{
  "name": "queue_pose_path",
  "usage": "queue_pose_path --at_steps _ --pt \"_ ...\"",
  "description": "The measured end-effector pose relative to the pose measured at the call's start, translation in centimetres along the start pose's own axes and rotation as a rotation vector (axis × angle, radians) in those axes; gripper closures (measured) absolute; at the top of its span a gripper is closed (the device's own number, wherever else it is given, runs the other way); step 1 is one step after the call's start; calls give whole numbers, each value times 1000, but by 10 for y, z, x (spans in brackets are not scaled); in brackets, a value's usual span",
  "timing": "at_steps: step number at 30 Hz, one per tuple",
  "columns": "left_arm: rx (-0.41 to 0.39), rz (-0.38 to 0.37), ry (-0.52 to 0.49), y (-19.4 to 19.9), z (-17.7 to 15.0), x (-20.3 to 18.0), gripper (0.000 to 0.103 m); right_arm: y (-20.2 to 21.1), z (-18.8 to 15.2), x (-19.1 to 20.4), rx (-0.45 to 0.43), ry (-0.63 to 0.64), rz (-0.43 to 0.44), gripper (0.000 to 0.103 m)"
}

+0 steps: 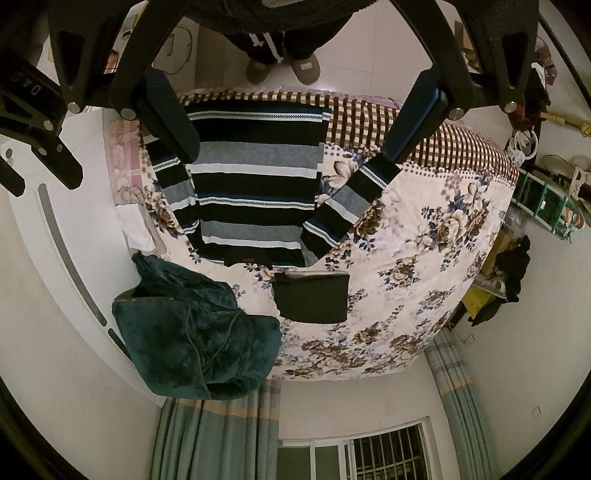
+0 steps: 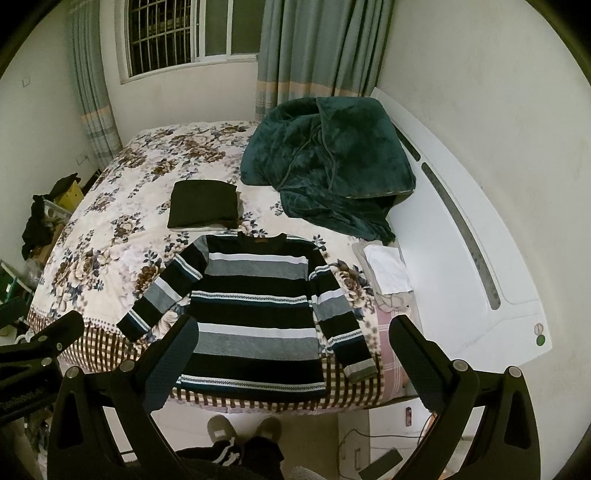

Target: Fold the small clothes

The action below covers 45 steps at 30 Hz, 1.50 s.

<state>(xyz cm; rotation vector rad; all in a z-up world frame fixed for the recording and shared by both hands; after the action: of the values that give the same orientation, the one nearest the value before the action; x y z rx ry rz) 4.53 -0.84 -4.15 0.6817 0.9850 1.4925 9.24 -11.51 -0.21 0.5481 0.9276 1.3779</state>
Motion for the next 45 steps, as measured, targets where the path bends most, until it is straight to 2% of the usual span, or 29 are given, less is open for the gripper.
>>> queue_pose_path --at_steps 25,30,34,38,41,45 --pt "11 -18 6 -3 -1 1 0 -1 5 2 -1 -7 0 0" --pt "6 -9 -2 -16 4 4 0 -16 10 -1 28 -40 9 0" --pt "-30 31 -33 -55 20 9 0 -61 -2 -17 93 -124 9 0" --pt "-44 62 -71 -119 36 12 0 -132 -40 -61 190 -269 -45 0" --pt "-10 84 -98 -182 34 4 0 -199 -91 -108 286 -408 -94 0" --pt "52 148 -121 -267 25 -7 0 -297 -184 -166 436 -597 -139 0"
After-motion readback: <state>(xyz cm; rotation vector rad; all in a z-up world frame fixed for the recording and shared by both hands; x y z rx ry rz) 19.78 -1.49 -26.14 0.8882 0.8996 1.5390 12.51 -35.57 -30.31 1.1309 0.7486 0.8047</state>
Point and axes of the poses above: each gripper's, at about its wrist camera, not at the fingertips, and y roughly against the way its jaws point, x to its left, z to its top, the point moved 8 cm from there along -y, roughly the way its jaws point, and after that the axes turned 13 degrees about y, right-handed, at the moved point
